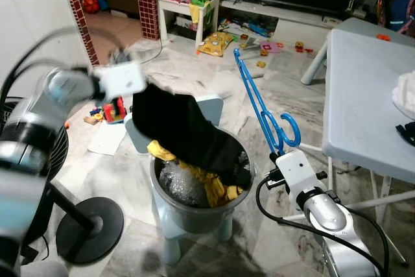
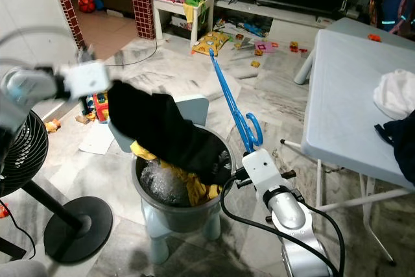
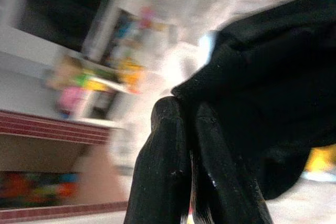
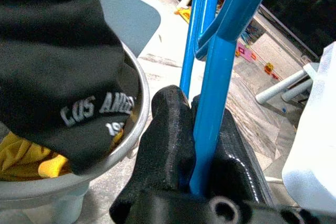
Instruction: Hang hanger
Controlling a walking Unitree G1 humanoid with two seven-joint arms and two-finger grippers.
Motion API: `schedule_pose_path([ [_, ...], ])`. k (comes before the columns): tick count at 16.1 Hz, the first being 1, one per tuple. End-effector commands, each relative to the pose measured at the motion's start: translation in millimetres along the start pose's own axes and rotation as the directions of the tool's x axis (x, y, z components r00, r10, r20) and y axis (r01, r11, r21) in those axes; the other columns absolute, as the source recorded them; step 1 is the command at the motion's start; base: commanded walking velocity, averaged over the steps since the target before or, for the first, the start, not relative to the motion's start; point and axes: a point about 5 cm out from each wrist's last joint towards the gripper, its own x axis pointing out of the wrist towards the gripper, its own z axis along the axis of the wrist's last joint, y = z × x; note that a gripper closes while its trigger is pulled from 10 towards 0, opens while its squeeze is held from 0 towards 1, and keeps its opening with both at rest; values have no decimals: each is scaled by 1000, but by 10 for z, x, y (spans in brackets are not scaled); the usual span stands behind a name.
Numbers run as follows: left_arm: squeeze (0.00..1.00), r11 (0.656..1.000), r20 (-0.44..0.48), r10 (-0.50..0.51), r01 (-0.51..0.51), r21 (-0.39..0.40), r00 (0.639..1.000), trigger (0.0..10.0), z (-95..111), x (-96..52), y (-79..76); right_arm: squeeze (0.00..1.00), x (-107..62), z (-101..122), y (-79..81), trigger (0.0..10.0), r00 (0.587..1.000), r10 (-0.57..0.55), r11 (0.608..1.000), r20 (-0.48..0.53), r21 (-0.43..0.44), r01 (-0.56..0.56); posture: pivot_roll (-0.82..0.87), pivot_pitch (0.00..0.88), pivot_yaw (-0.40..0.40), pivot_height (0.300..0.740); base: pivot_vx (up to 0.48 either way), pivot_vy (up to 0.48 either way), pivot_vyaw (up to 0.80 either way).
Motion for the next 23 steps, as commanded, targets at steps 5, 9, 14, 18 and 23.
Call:
schedule_pose_path([
  [5, 0, 938, 328, -343, 299, 178, 880, 0, 779, 647, -878, 0, 2, 42, -60, 10000, 1000, -25, 1000, 17, -3, 25, 25, 0, -37, 740, 0, 0, 0],
  [9, 0, 707, 320, -698, 689, 162, 641, 0, 766, 681, -1700, 0, -74, 9, -94, 10000, 999, -42, 999, 6, -4, 42, -5, 0, -27, 740, 0, 0, 0],
  [14, 0, 825, 296, -507, 555, -107, 810, 0, 571, 733, -1803, 0, -113, -17, -75, 10000, 999, -39, 999, -5, 0, 39, -8, 2, -33, 740, 0, 0, 0],
  [18, 0, 770, 210, -194, 281, -573, 958, 10000, 400, 805, -1718, 0, -95, -8, -47, 10000, 1000, -28, 1000, -5, 2, 28, 4, 2, -45, 740, 0, 0, 0],
  [23, 1000, 354, -55, -60, -30, -935, 997, 10000, 188, 834, -1842, 0, -61, 7, -35, 10000, 1000, -15, 1000, 0, 1, 15, 12, 0, -57, 740, 0, 0, 0],
])
